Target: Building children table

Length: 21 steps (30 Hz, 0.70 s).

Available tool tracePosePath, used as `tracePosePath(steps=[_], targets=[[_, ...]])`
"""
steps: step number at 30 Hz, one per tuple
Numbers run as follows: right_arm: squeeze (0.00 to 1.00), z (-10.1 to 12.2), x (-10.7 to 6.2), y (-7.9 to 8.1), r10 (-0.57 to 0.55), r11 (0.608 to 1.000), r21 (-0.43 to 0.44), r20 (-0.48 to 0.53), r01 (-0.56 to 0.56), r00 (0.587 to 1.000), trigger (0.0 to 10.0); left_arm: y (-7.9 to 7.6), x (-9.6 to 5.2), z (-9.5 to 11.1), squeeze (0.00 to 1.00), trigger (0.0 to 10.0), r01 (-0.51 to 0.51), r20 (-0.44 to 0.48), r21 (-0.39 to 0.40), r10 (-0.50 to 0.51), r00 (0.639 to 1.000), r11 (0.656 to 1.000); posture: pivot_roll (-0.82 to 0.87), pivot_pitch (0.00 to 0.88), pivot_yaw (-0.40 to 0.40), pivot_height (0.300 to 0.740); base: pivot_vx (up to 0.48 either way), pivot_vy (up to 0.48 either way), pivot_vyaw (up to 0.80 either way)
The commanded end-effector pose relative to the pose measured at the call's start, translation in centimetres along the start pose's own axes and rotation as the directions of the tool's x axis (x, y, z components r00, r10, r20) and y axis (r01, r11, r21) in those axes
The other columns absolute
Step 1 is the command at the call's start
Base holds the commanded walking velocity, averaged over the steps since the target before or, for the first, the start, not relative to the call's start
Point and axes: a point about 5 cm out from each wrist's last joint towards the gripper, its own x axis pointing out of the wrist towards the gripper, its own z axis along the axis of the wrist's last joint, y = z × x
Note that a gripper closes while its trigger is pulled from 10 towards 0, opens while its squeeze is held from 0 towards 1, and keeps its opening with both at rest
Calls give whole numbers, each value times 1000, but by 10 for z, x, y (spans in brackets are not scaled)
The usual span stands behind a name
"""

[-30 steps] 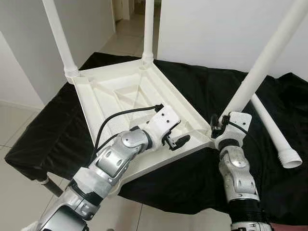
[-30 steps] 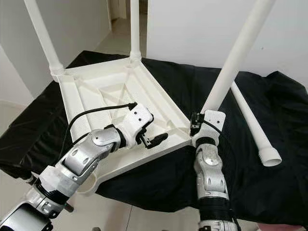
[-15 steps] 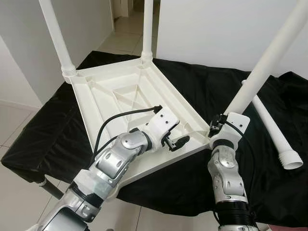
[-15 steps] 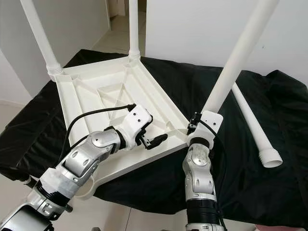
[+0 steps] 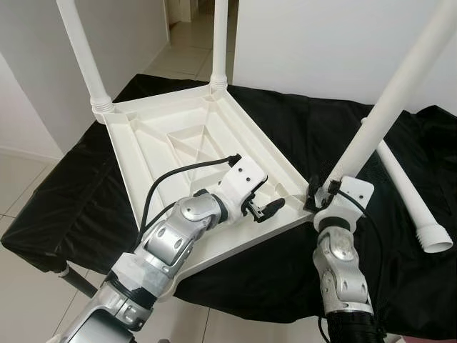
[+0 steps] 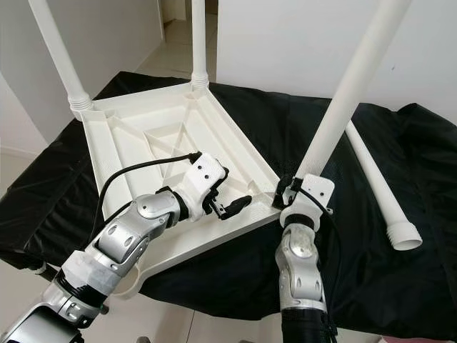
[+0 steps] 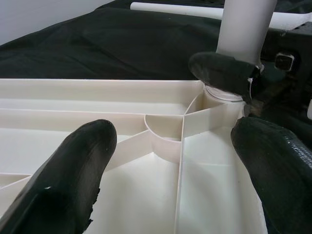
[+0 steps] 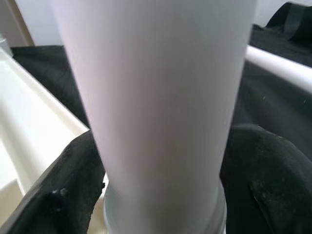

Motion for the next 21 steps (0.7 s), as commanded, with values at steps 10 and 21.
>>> tracePosePath(steps=[10, 21], targets=[[0, -4, -1, -17, 125, 990, -64, 14, -124, 992, 10000, 0, -3, -2, 0, 10000, 48, 1, 16, -48, 999, 999, -75, 0, -11, 740, 0, 0, 0], [0, 4, 15, -24, 338, 936, -128, 57, -329, 939, 10000, -13, -9, -6, 0, 10000, 136, -10, 24, -136, 991, 990, -65, 0, -14, 740, 0, 0, 0]])
